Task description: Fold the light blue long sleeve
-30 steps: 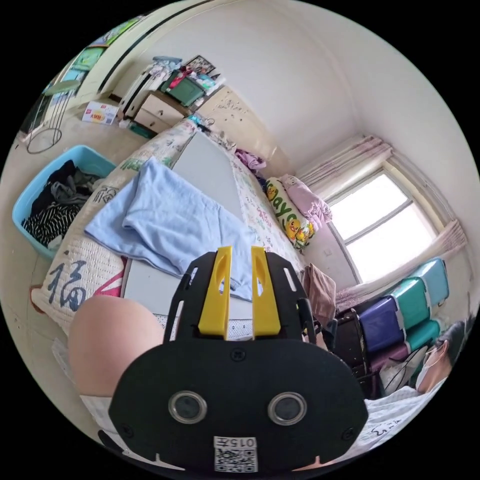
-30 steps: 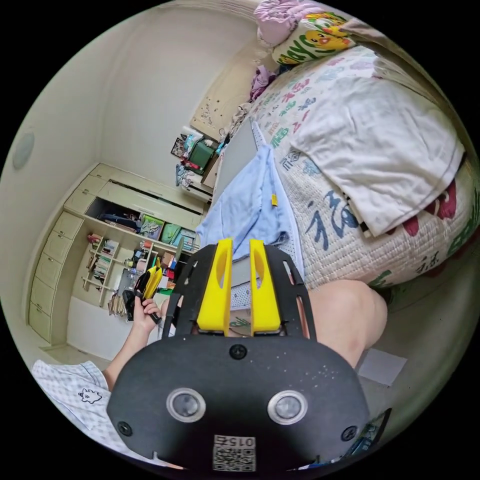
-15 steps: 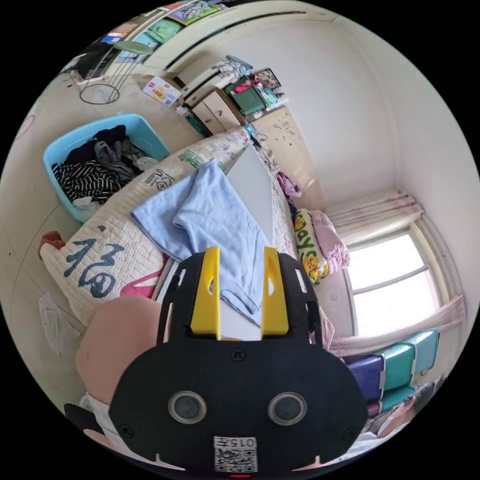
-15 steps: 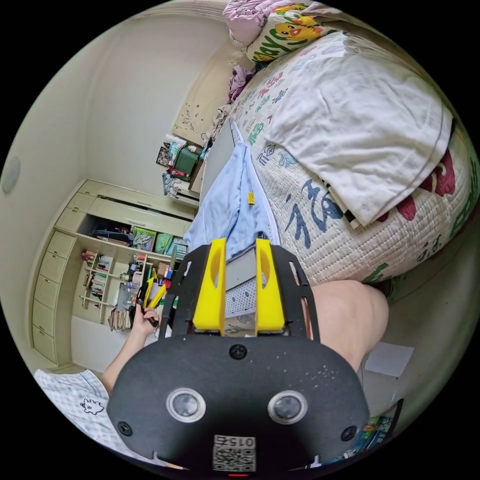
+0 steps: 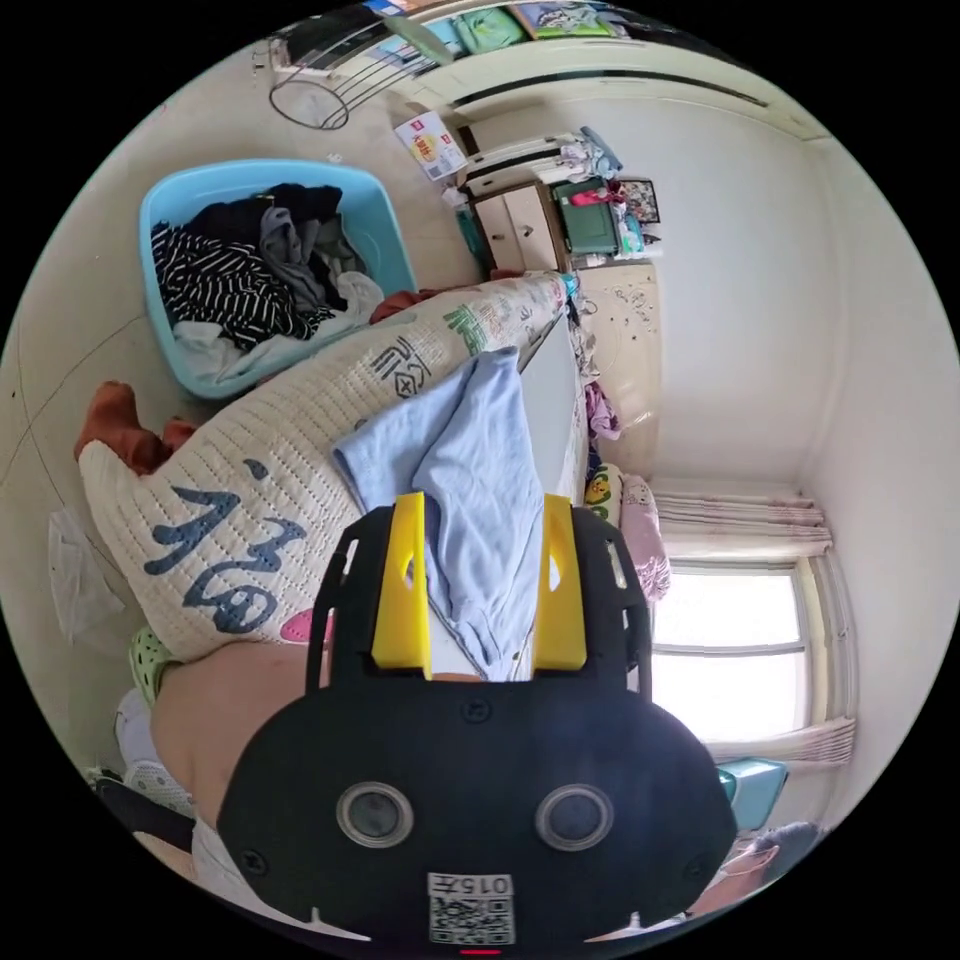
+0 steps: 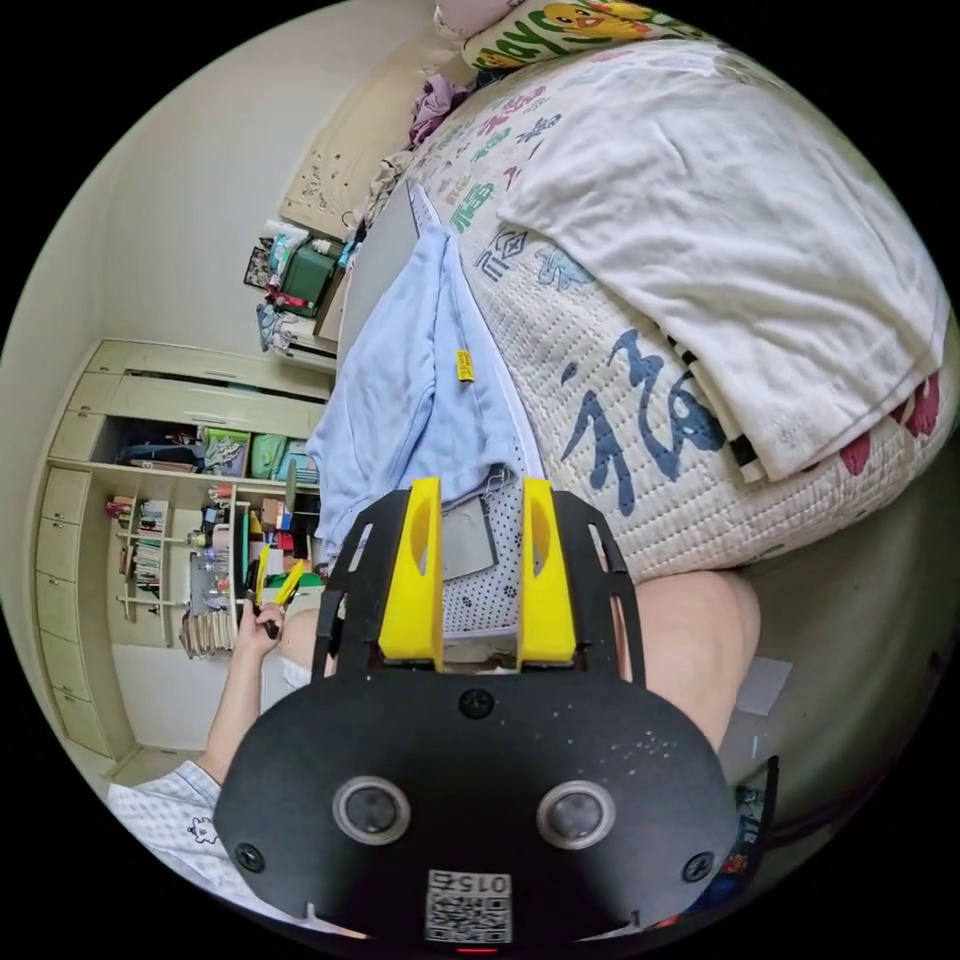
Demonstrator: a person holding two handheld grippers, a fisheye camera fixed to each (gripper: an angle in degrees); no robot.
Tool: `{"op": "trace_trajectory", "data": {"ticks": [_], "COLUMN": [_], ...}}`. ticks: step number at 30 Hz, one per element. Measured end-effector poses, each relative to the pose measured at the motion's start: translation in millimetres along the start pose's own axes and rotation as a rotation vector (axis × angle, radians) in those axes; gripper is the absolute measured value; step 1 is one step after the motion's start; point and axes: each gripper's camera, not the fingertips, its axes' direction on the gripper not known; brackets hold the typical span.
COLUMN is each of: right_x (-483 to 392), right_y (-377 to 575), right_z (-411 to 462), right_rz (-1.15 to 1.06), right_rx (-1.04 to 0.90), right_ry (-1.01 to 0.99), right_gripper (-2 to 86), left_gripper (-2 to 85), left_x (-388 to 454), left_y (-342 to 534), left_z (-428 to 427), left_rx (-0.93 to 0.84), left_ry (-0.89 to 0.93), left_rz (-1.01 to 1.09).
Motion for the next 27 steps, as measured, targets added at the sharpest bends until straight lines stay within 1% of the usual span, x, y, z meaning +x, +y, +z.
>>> {"op": "trace_trajectory", "data": {"ticks": [3,7,10,12,14,18,21,25,27], "right_x": [-4.8,5.7,15.0,15.5,13.3,19.4,35.4,54.2,60.8], "right_y": [17.6,38.3,49.3,57.9,72.1,88.9,97.6,113.5,122.8], "right_z": [-14.9,-39.6,-58.2,-67.9,-79.1,-105.9,-124.2,-146.1,-152.6], "right_rz": [-0.038,-0.023,-0.020,-0.049,-0.108,-0.150,-0.127,-0.101,-0.094], "right_rx": [0.016,0.020,0.022,0.014,-0.016,-0.001,0.013,0.039,0.056], "right_ry": [0.020,-0.035,-0.097,-0.121,-0.146,-0.178,-0.241,-0.278,-0.296], "right_gripper": [12.9,13.1,13.2,13.2,13.3,13.2,13.1,13.1,13.0], "left_gripper": [15.5,14.2,14.1,14.9,16.3,16.7,16.6,16.3,16.2], "left_x": [5.6,13.3,21.5,30.4,49.3,81.5,109.4,134.3,145.0], "left_y": [-1.2,9.7,21.7,29.5,40.6,57.3,68.1,81.7,84.6], "left_z": [-3.5,-5.6,3.2,9.6,9.9,18.3,30.6,44.2,49.7], "left_rx": [0.006,0.026,0.020,0.014,0.056,0.080,0.073,0.081,0.063], "left_ry": [-0.010,-0.026,-0.049,-0.096,-0.195,-0.192,-0.254,-0.198,-0.203], "left_rz": [0.053,0.070,0.038,0.031,0.036,0.060,0.106,0.125,0.151]}}
